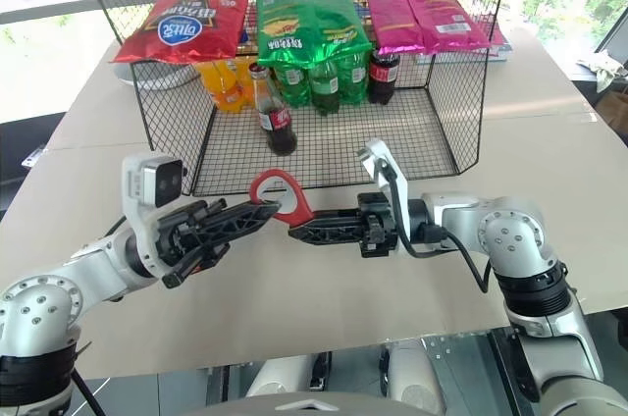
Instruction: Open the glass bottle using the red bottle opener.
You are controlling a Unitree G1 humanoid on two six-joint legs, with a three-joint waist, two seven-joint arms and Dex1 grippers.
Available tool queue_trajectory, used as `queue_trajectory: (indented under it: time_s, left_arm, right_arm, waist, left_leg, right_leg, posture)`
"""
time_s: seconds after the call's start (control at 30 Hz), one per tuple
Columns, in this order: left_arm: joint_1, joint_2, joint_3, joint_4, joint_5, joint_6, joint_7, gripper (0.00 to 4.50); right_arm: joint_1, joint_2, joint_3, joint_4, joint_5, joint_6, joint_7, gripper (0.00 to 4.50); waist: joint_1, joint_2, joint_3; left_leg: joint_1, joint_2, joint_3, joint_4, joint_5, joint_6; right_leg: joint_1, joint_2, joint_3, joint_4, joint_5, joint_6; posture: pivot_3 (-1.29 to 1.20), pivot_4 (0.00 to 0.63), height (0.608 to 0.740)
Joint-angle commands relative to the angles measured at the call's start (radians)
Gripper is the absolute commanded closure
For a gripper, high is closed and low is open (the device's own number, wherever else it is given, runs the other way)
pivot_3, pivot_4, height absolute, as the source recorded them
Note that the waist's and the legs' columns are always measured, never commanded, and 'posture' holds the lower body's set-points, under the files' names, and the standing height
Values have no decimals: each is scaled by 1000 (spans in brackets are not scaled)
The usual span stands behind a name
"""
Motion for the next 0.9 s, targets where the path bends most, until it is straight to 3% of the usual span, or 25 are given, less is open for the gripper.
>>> queue_trajectory:
  time_s: [0.03, 0.1, 0.17, 0.3, 0.4, 0.53, 0.63, 0.8, 0.9]
  left_arm:
    - [3, 11, 30, 15, -29, -6, -12, 3650]
    - [6, 16, 48, 15, -25, -12, -8, 2538]
    - [13, 35, 73, 6, -16, -13, -5, 1844]
    - [10, 65, 134, -5, 37, -48, 39, 23]
    - [-35, 31, 136, -18, 219, -158, 135, 23]
    - [-129, -16, -9, -2, 641, -281, 378, 23]
    - [-212, -59, -78, 90, 751, -278, 436, 23]
    - [-326, -165, -240, 246, 1043, -437, 484, 23]
    - [-404, -237, -267, 370, 1148, -499, 521, 23]
  right_arm:
    - [-16, 0, -14, -42, 21, 0, 33, 4500]
    - [-10, -2, -20, -45, 19, -2, 31, 4500]
    - [5, -4, -44, -46, 27, -10, 14, 4500]
    - [36, -14, -119, -55, 90, -24, -44, 4500]
    - [70, -28, -169, -76, 127, -42, -90, 4500]
    - [113, -27, -228, -115, 148, -94, -171, 4500]
    - [122, -21, -244, -143, 174, -129, -226, 4500]
    - [142, -22, -246, -195, 189, -178, -290, 4500]
    - [156, -25, -239, -208, 177, -200, -309, 4500]
  waist:
    - [0, 0, 0]
    - [0, 0, 0]
    - [0, 0, 0]
    - [2, 1, 1]
    - [3, 1, 1]
    - [5, 1, 1]
    - [2, 1, 1]
    - [3, 1, 1]
    - [3, 0, 2]
  left_leg:
    - [0, 0, 0, 0, 0, 0]
    - [0, 0, 0, 0, 0, 0]
    - [0, 0, 0, 0, 0, 0]
    - [0, 0, 0, -1, 0, 0]
    - [-1, 0, -1, -1, 0, 0]
    - [-1, -1, 0, -2, 0, 0]
    - [-1, -1, 0, -2, 0, 0]
    - [-1, -1, 0, -5, 0, 0]
    - [-3, -1, -1, -5, 0, 0]
  right_leg:
    - [0, 0, 0, 0, 0, 0]
    - [0, 0, 0, 0, 0, 0]
    - [0, 0, 0, 0, 0, 0]
    - [0, -1, 0, -1, 0, 0]
    - [-1, -2, 0, -1, 0, 0]
    - [0, -2, 0, -2, 0, 0]
    - [0, -2, 0, -2, 0, 0]
    - [-1, -2, 0, -3, 0, 1]
    - [-2, -1, -1, -4, 0, 1]
  posture:
    - [0, 150, 740]
    - [0, 150, 740]
    - [0, 150, 740]
    - [0, 150, 740]
    - [0, 150, 740]
    - [0, 150, 740]
    - [0, 150, 740]
    - [0, 150, 740]
    - [0, 150, 740]
